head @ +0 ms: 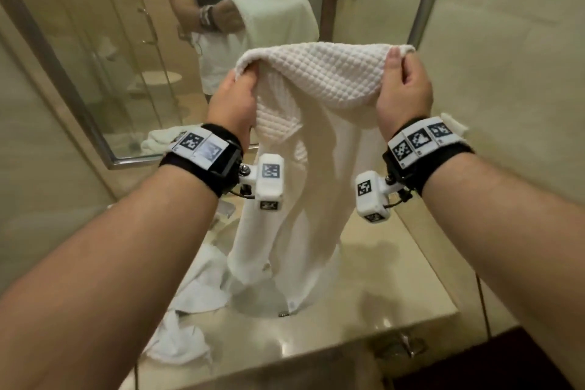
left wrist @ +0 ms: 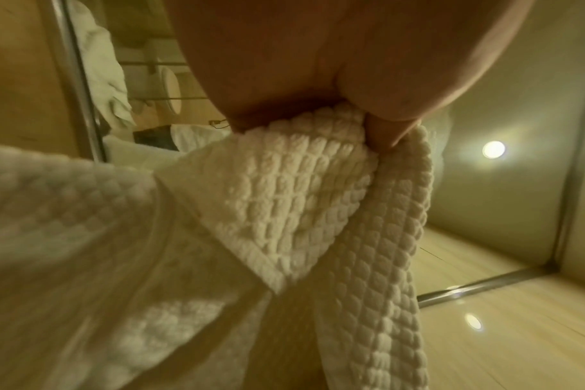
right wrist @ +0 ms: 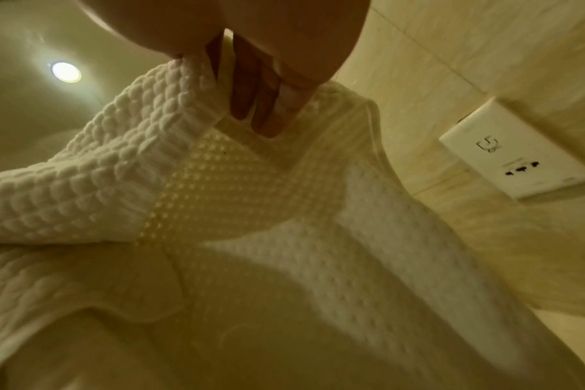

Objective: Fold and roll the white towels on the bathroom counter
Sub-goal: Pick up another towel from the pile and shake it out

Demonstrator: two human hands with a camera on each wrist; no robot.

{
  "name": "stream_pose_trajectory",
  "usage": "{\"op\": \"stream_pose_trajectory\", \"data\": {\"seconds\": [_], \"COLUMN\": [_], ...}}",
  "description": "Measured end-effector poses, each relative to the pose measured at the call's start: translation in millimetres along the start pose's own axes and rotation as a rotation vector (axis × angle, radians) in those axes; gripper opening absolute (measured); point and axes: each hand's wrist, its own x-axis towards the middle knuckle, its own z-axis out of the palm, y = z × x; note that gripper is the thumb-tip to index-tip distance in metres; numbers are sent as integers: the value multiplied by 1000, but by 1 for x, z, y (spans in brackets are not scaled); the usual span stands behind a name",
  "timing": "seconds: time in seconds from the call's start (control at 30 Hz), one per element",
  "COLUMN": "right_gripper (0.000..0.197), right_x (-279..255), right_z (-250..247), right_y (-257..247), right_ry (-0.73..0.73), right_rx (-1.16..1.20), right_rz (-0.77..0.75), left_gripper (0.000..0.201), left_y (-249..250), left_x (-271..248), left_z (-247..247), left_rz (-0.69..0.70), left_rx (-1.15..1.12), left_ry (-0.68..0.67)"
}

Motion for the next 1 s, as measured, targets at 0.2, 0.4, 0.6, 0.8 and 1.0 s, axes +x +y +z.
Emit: {"op": "stream_pose_trajectory", "data": {"seconds": [0.2, 0.4, 0.6, 0.8, 1.0], "right_gripper": [34, 22, 24, 28, 54], "right_x": [79, 122, 97, -31, -180], "right_z": [-26, -56, -85, -113, -185], "right_y": [15, 17, 63, 180, 299], "right_ry": [79, 170, 141, -322, -1113], "right_rx": [52, 40, -173, -618, -1372], "right_rz": [-114, -191, 194, 596, 939], "left_gripper": [22, 32, 18, 38, 41], "left_y": [11, 5, -118, -268, -304], "left_x": [37, 51, -3, -127, -157], "left_z": [83, 138, 135, 86, 43], "left_rz": [126, 132, -306, -734, -837], "left_rx": [-66, -166, 190, 1140, 1154], "left_ry": [-85, -207, -252, -1060, -1033]}}
